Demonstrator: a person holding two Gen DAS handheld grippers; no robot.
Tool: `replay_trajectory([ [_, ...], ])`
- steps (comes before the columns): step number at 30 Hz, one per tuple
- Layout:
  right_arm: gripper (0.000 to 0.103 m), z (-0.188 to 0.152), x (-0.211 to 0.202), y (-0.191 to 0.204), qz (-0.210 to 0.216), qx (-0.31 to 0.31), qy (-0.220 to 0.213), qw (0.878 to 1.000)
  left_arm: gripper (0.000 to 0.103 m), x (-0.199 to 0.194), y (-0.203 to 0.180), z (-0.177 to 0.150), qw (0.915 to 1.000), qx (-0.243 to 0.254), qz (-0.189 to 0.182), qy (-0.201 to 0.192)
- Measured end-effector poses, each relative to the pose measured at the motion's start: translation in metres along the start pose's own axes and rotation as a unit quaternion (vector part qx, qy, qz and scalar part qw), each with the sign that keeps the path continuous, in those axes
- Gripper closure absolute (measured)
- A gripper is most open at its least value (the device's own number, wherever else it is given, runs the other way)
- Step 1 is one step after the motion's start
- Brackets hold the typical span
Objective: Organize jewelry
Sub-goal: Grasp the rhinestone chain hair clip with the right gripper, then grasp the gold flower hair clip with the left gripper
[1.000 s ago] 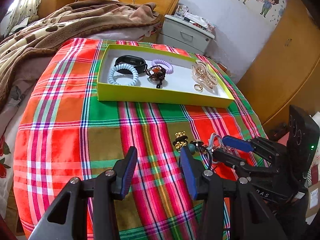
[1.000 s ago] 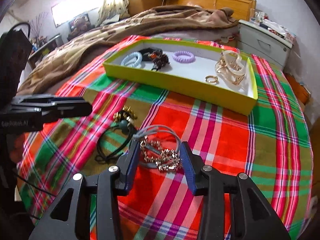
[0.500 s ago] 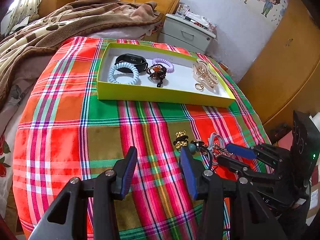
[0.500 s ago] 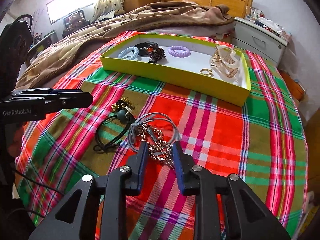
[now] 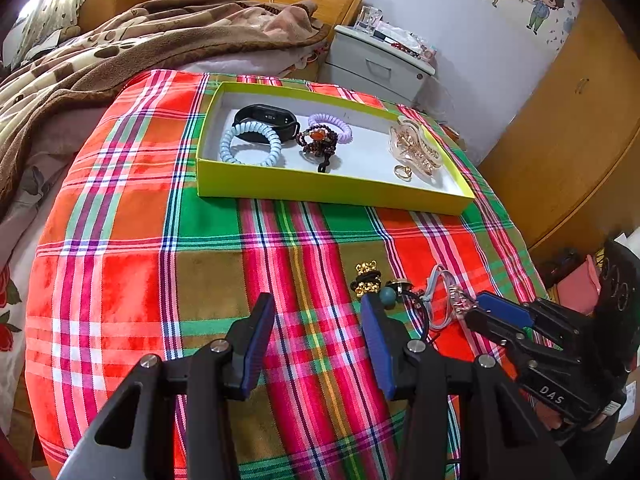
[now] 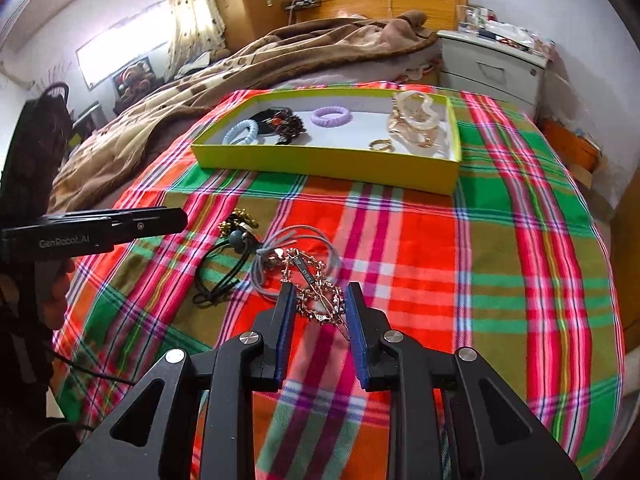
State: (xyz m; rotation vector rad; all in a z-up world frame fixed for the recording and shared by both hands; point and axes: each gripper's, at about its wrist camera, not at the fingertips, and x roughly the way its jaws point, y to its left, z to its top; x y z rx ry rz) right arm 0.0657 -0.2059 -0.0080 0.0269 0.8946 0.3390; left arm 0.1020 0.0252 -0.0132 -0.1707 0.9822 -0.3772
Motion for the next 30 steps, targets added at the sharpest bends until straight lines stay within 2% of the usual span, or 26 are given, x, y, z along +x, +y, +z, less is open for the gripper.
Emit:
replay_trajectory([
  [7, 0.077, -0.003, -0.017, -0.009, -0.005, 0.024, -0.023, 0.999, 0.056, 0.009, -0.010, 0.004, 0.9998, 0.020, -0.006, 0.009],
  [19, 0.077, -0.007, -0.022, -0.020, 0.004, 0.044, -0.035, 0.998, 0.056, 0.035, -0.033, 0.018, 0.9980, 0.058, 0.020, 0.015],
  [22, 0.077, -0.007, -0.022, -0.020, 0.007, 0.044, -0.036, 0.998, 0.057, 0.041, -0.040, 0.018, 0.9963, 0.073, 0.043, 0.015],
  [25, 0.077, -0.006, -0.021, -0.020, 0.008, 0.045, -0.037, 0.998, 0.057, 0.043, -0.045, 0.013, 0.9951, 0.086, 0.044, 0.019],
  [30, 0.077, -0.006, -0.022, -0.020, 0.011, 0.047, -0.039, 0.998, 0.057, 0.044, -0.052, 0.011, 0.9917, 0.108, 0.066, 0.021],
])
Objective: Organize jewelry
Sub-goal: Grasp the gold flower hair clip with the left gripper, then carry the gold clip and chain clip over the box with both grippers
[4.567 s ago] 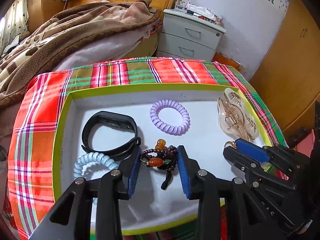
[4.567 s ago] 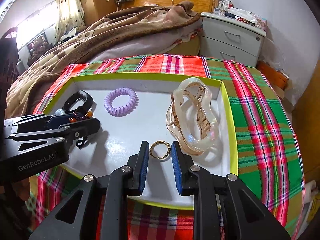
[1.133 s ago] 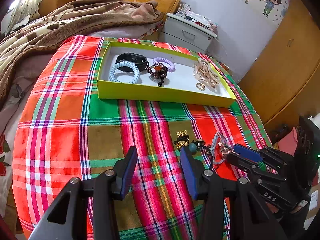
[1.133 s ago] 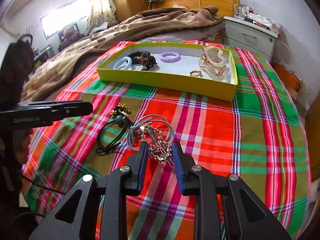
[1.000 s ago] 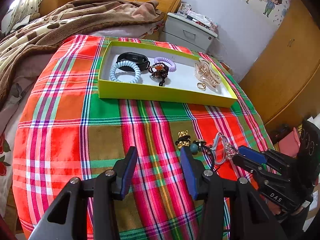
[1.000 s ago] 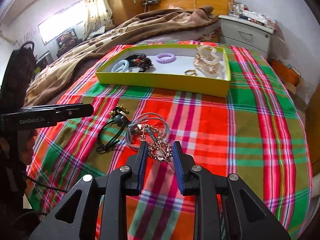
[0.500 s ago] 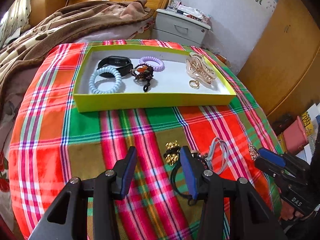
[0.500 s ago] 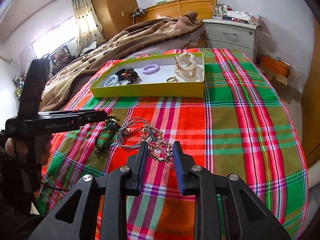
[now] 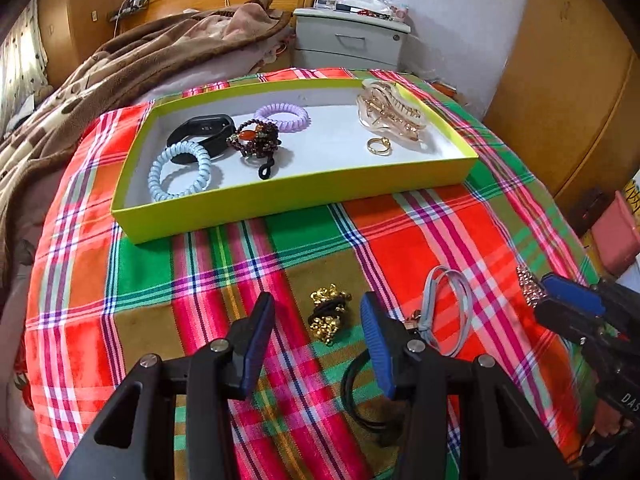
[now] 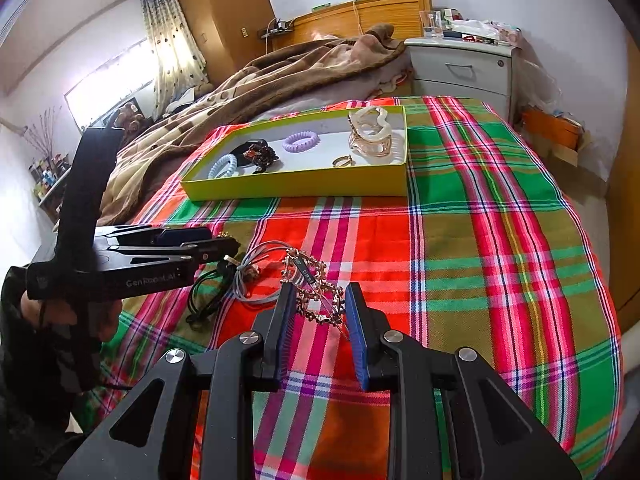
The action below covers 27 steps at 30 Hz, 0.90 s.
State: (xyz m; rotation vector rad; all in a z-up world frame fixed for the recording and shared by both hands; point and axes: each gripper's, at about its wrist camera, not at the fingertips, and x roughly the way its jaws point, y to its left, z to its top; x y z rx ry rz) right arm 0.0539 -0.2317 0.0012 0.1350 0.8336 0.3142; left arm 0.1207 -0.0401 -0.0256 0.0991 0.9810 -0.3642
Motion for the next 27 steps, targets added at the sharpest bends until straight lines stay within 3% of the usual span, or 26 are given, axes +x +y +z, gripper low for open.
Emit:
replay_trajectory([
  [10, 0.077, 0.0002, -0.0009, 0.0005, 0.002, 0.002, -0.002, 1.000, 0.061, -0.0007, 0.0010, -0.0015, 0.9999, 0.004, 0.012, -0.007],
  [17, 0.077, 0.0022, -0.0006, 0.0006, 0.000, 0.002, -0.004, 1.000, 0.084, -0.0025, 0.0019, -0.0028, 1.0000, 0.001, -0.001, -0.006],
  [27, 0.077, 0.0045, 0.0005, 0.0024, -0.004, 0.002, -0.005, 1.000, 0.085, -0.0079, 0.0070, -0.0060, 0.9997, -0.016, -0.012, -0.013],
])
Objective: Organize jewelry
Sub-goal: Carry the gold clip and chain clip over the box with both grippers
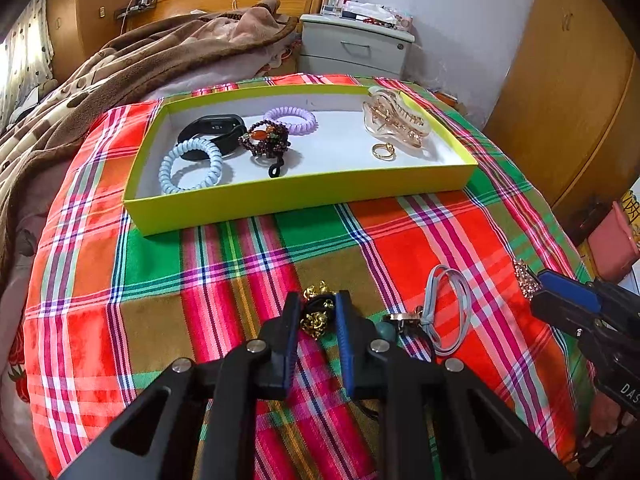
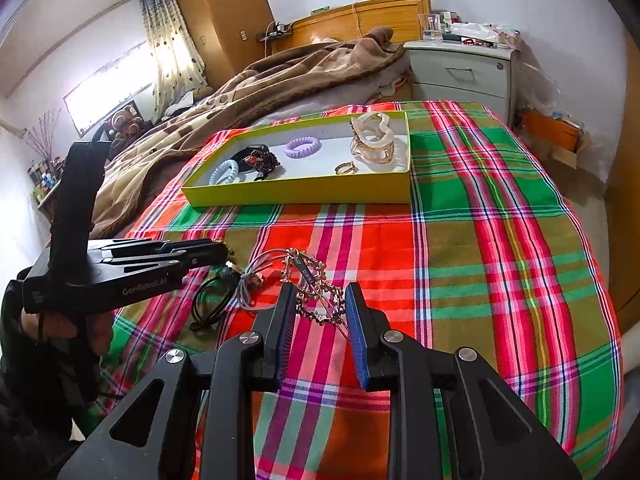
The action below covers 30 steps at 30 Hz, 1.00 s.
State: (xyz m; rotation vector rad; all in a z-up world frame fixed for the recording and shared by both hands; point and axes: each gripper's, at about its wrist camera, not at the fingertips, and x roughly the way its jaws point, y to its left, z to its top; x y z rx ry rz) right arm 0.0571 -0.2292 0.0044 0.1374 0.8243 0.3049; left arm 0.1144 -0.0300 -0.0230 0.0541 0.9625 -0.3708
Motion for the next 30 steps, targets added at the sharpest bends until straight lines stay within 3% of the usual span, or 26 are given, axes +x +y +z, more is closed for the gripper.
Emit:
replay_trajectory([
  [18, 0.077, 0.024, 0.005, 0.012, -0.003, -0.012, -0.015, 1.000, 0.085, -0.029, 0.026, 0.007, 0.9988, -0.032, 0.000, -0.036],
  [30, 0.077, 0.061, 0.022, 0.011, -0.016, -0.004, -0.024, 1.000, 0.085, -0.042, 0.050, 0.028, 0.9967, -0.052, 0.009, -0.062],
])
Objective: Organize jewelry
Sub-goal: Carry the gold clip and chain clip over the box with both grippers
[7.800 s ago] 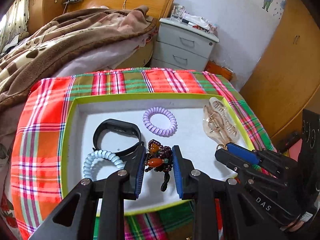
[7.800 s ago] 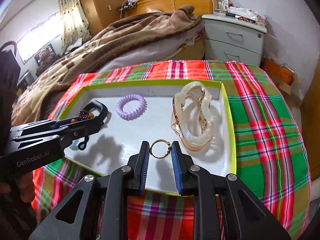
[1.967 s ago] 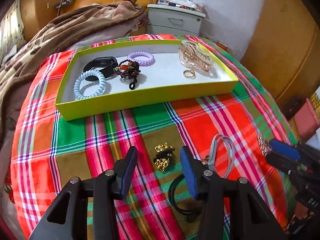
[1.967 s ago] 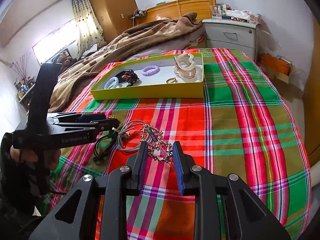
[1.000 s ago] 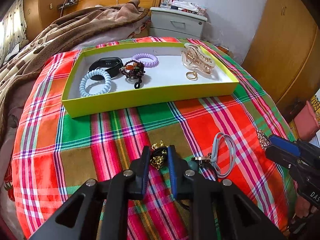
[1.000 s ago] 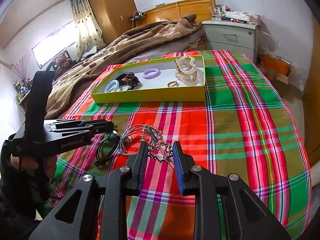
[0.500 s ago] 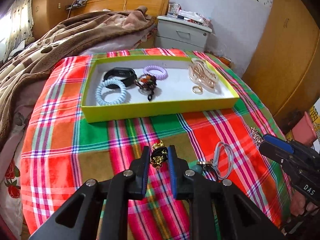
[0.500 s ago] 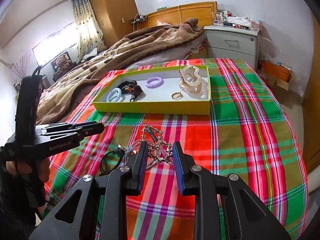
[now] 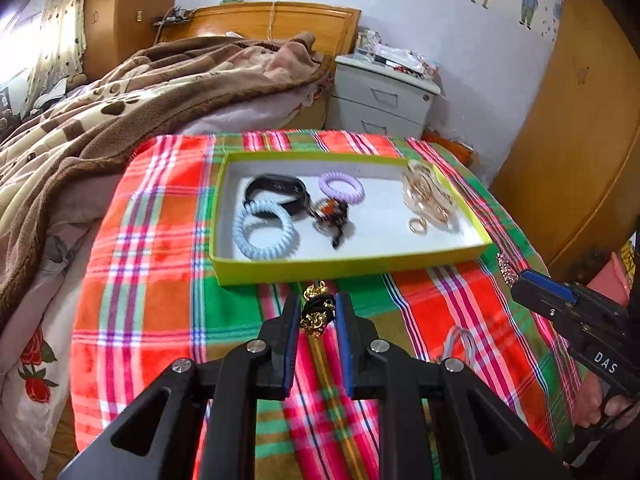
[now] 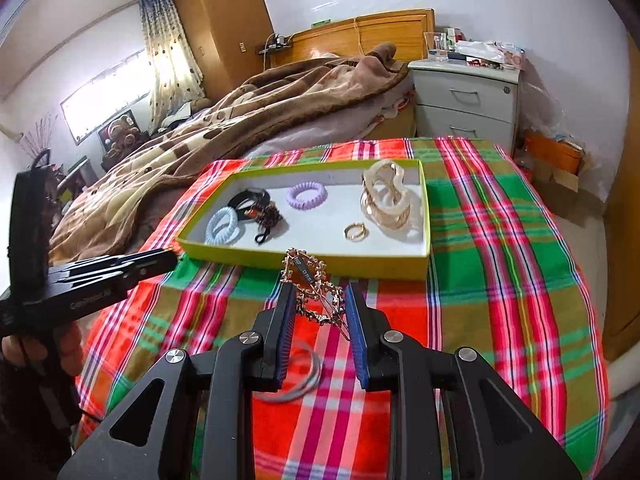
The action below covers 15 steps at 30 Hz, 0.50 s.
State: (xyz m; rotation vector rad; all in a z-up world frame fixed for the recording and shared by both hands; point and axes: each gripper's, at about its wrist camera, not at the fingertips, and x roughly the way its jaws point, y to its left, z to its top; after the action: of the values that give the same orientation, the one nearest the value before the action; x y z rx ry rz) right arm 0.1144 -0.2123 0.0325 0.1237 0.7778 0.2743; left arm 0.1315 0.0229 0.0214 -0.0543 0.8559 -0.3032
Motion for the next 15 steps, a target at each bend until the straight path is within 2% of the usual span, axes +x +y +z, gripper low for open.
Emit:
replay_trajectory([
  [6, 0.077, 0.019, 0.022, 0.002, -0.009, -0.008, 0.008, 1.000, 0.085, 0.003, 0.011, 0.015, 0.9999, -0.008, 0.008, -0.007],
  [15, 0.077, 0.049, 0.062, 0.011, -0.014, -0.014, 0.022, 1.000, 0.085, 0.022, 0.012, 0.032, 0.9999, -0.013, -0.007, -0.003],
])
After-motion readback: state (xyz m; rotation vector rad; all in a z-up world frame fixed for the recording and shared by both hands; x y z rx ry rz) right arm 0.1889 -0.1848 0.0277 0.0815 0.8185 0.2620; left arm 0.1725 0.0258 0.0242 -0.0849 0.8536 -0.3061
